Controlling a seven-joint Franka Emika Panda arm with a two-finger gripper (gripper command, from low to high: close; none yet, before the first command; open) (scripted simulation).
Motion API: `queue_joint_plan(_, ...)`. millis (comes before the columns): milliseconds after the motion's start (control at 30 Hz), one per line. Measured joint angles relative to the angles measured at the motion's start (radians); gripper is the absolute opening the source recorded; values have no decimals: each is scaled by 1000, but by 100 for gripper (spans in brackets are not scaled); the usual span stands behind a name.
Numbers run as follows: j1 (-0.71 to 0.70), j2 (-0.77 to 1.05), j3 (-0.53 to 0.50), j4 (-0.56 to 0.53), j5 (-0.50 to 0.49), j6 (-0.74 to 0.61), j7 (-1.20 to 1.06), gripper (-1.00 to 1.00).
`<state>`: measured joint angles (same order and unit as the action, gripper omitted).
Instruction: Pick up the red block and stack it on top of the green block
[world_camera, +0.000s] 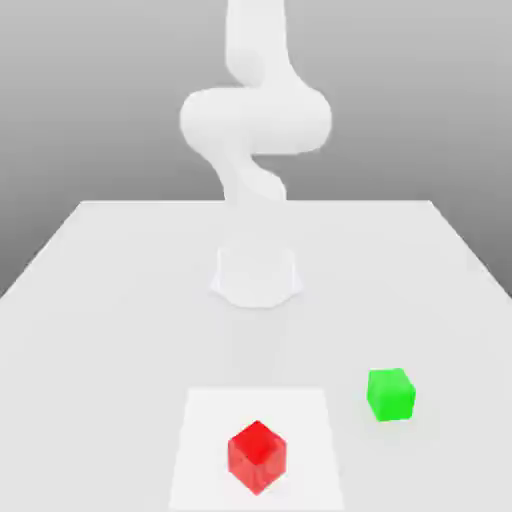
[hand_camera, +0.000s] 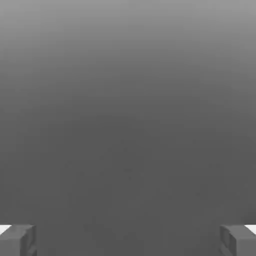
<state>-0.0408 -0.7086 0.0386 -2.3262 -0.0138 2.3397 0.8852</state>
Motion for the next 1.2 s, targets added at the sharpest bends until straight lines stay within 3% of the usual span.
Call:
queue_joint_plan(533,-173,589,159,-167,-110,253,562,0)
queue_joint_plan(767,-169,832,160,-239,-73,370,741,0)
queue_joint_plan(933,-128,1010,106,-224,-131,508,810,0)
queue_joint_plan(967,-117,1040,92,-220,-144,533,820,-100)
queue_joint_plan(1200,-118,1044,92,-219,-147,537,822,-100)
